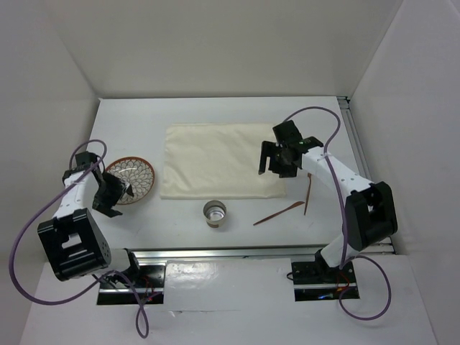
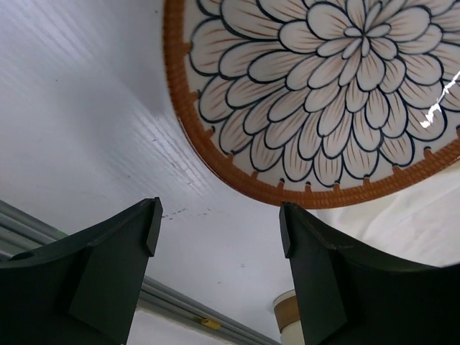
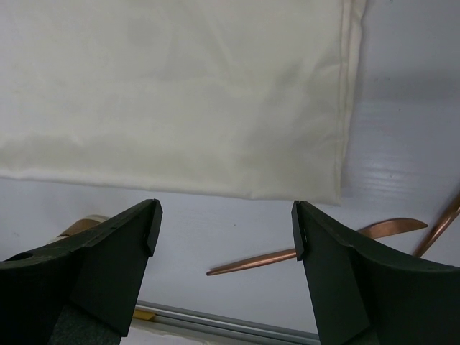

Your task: Set the dinner table for one person

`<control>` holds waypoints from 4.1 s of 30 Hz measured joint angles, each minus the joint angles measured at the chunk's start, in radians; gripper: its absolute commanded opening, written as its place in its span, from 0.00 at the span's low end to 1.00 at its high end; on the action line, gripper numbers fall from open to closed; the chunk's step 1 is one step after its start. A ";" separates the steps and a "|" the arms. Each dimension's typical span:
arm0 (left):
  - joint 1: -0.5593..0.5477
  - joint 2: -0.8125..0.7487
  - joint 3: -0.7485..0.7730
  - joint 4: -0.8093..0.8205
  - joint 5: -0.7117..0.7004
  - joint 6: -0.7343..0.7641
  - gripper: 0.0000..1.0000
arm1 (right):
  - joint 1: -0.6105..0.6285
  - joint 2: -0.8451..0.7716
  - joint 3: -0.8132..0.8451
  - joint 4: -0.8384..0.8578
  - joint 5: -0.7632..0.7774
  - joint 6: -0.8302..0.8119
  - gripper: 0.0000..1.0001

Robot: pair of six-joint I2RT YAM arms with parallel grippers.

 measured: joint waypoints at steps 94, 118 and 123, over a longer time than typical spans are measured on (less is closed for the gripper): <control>-0.566 0.122 0.742 0.047 0.061 0.120 0.82 | 0.517 0.100 -0.047 0.128 0.023 0.125 0.52; -0.594 -0.026 0.715 0.070 0.177 0.203 0.79 | -0.029 0.582 0.917 -0.065 0.196 0.060 0.00; -0.621 0.015 0.701 0.065 0.216 0.242 0.79 | -0.112 0.769 1.000 -0.153 0.193 0.060 0.00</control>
